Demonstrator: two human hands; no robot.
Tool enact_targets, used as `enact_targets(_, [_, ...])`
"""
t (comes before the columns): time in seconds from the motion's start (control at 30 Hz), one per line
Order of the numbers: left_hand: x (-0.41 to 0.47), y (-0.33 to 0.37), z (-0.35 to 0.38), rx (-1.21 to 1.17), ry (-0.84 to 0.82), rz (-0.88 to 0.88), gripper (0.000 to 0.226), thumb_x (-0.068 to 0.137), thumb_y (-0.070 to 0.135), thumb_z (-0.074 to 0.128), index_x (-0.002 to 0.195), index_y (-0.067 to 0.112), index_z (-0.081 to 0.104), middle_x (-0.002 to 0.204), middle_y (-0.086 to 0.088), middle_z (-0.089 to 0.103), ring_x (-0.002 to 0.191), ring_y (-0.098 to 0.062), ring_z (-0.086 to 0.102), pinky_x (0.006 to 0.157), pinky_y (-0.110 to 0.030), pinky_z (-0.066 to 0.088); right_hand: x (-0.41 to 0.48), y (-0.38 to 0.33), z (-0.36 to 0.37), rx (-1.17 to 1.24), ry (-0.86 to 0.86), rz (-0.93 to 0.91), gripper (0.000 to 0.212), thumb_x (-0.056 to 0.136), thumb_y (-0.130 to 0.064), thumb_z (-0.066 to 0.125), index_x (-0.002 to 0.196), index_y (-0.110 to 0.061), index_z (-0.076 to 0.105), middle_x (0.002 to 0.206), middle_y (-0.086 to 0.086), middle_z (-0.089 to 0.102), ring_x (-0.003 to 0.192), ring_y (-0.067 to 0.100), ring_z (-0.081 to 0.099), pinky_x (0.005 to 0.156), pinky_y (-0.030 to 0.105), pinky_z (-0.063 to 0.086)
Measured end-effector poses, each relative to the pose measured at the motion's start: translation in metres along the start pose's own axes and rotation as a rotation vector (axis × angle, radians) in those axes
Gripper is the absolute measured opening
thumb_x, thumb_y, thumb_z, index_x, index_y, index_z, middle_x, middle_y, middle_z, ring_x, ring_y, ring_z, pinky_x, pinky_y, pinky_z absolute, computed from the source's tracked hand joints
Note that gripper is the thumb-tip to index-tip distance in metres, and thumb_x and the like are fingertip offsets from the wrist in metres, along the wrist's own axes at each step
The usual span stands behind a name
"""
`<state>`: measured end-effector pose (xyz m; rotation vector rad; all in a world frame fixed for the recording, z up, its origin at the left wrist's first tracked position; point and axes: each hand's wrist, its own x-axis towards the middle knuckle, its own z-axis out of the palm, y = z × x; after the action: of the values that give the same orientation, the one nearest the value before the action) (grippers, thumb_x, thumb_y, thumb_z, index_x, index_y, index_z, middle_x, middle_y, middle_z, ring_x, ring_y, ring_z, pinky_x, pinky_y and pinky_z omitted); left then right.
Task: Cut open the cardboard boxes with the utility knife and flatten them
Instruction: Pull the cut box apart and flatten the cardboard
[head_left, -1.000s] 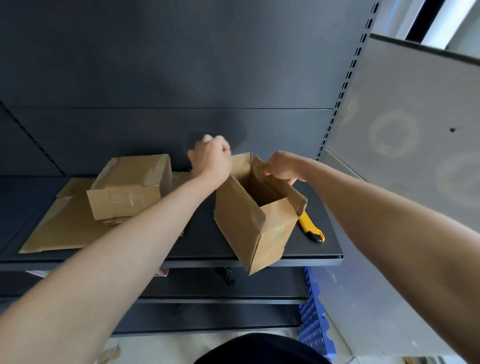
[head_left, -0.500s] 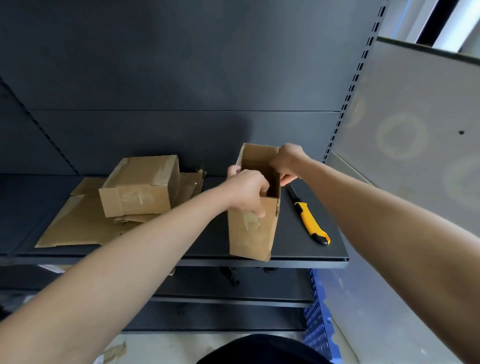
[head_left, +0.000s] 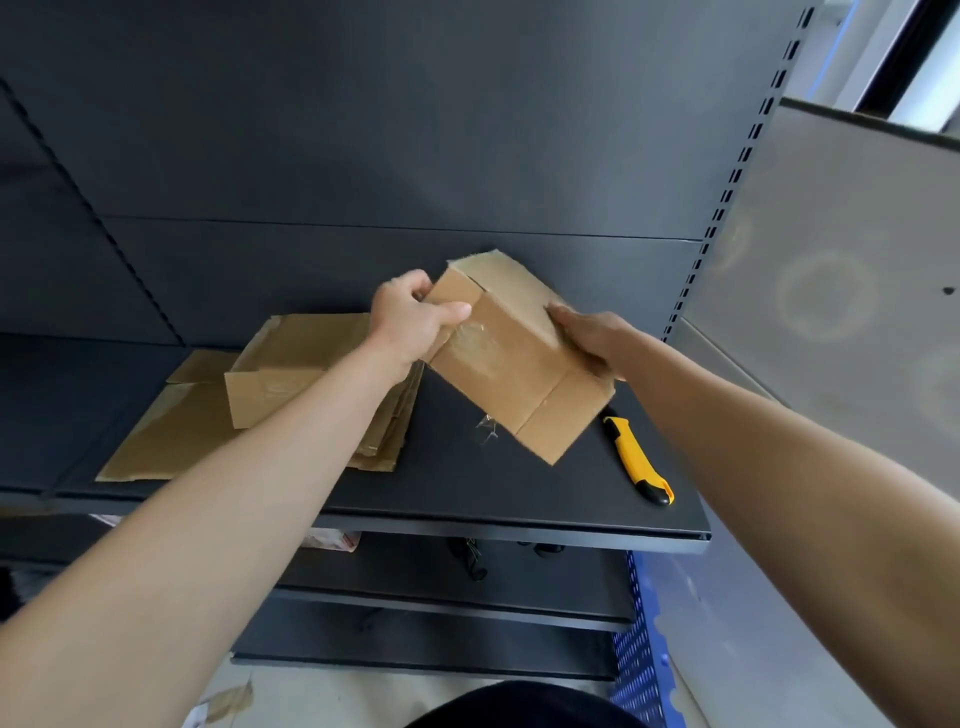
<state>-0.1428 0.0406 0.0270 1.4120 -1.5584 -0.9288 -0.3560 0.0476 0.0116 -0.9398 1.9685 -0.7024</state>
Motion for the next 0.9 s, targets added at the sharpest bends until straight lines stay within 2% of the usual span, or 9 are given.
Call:
enact_targets(0.07, [0.005,-0.010,-0.006,-0.088,0.080,-0.072,0.023,0.079,0.021,0.075,0.078,0.011,0.055,0.084,-0.001,0.065,0.073,-0.015,0.060,0.064,-0.030,0.049,-0.002,0.000,-0.002,0.064,-0.011,0.035,0.083,0.083,-0.067,0.054,0.138,-0.007,0.042,0.144,0.013,0.043,0.125,0.032,0.047,0.101,0.040,0.039])
enact_targets(0.13, [0.006,-0.021,-0.012,-0.181,0.136,-0.144,0.022,0.081,0.023,0.074,0.085,0.010,0.056,0.088,0.000,0.065,0.077,-0.016,0.060,0.063,-0.028,0.049,-0.002,-0.001,-0.006,0.199,-0.086,0.149,0.093,0.079,-0.064,0.063,0.146,-0.010,0.027,0.152,0.019,0.027,0.130,0.043,0.040,0.104,0.051,0.038])
enact_targets(0.2, [0.007,-0.033,-0.016,-0.267,0.152,-0.199,0.021,0.082,0.025,0.073,0.088,0.013,0.057,0.090,0.002,0.064,0.080,-0.015,0.058,0.066,-0.027,0.047,-0.002,-0.002,-0.007,0.410,-0.232,0.249,0.093,0.071,-0.057,0.074,0.140,-0.015,0.028,0.144,0.027,0.033,0.113,0.049,0.051,0.088,0.059,0.048])
enact_targets(0.3, [0.009,-0.045,-0.028,-0.391,0.054,-0.275,0.020,0.081,0.026,0.074,0.095,0.022,0.061,0.102,0.000,0.067,0.098,-0.022,0.060,0.087,-0.037,0.050,0.001,-0.002,0.001,0.525,-0.362,0.245,0.070,0.071,-0.048,0.077,0.121,-0.012,0.045,0.115,0.021,0.054,0.094,0.040,0.057,0.072,0.052,0.052])
enact_targets(0.4, [0.009,-0.052,-0.046,-0.483,-0.155,-0.373,0.035,0.079,0.032,0.074,0.110,0.022,0.062,0.112,-0.007,0.068,0.110,-0.029,0.060,0.097,-0.050,0.047,0.001,-0.005,0.012,0.516,-0.356,0.217,0.046,0.073,-0.041,0.076,0.103,-0.016,0.052,0.099,0.015,0.055,0.084,0.031,0.055,0.068,0.041,0.047])
enact_targets(0.53, [0.007,-0.061,-0.058,-0.414,-0.334,-0.474,0.061,0.070,0.062,0.069,0.117,0.024,0.061,0.111,-0.006,0.070,0.105,-0.026,0.064,0.094,-0.049,0.049,0.000,-0.014,0.026,0.477,-0.326,0.192,0.047,0.074,-0.032,0.077,0.110,-0.016,0.051,0.098,0.011,0.057,0.083,0.027,0.056,0.074,0.037,0.045])
enact_targets(0.63, [0.011,-0.072,-0.068,-0.418,-0.349,-0.484,0.042,0.081,0.051,0.065,0.111,0.022,0.064,0.104,-0.006,0.071,0.102,-0.026,0.064,0.097,-0.047,0.047,-0.002,-0.022,0.035,0.423,-0.320,0.202,0.047,0.072,-0.029,0.078,0.107,-0.015,0.050,0.096,0.010,0.057,0.084,0.026,0.056,0.077,0.038,0.041])
enact_targets(0.73, [0.012,-0.077,-0.078,-0.509,-0.411,-0.524,0.027,0.083,0.039,0.064,0.099,0.017,0.066,0.091,-0.007,0.070,0.088,-0.026,0.065,0.087,-0.042,0.050,-0.005,-0.027,0.041,0.399,-0.329,0.177,0.049,0.071,-0.026,0.078,0.111,-0.016,0.052,0.104,0.009,0.060,0.087,0.027,0.059,0.073,0.038,0.045])
enact_targets(0.9, [0.016,-0.082,-0.083,-0.555,-0.445,-0.511,0.033,0.074,0.038,0.070,0.099,0.016,0.066,0.094,-0.009,0.068,0.088,-0.027,0.063,0.087,-0.044,0.048,-0.007,-0.035,0.048,0.473,-0.356,0.106,0.030,0.081,-0.031,0.070,0.103,-0.015,0.058,0.096,0.008,0.066,0.089,0.026,0.063,0.094,0.047,0.047])
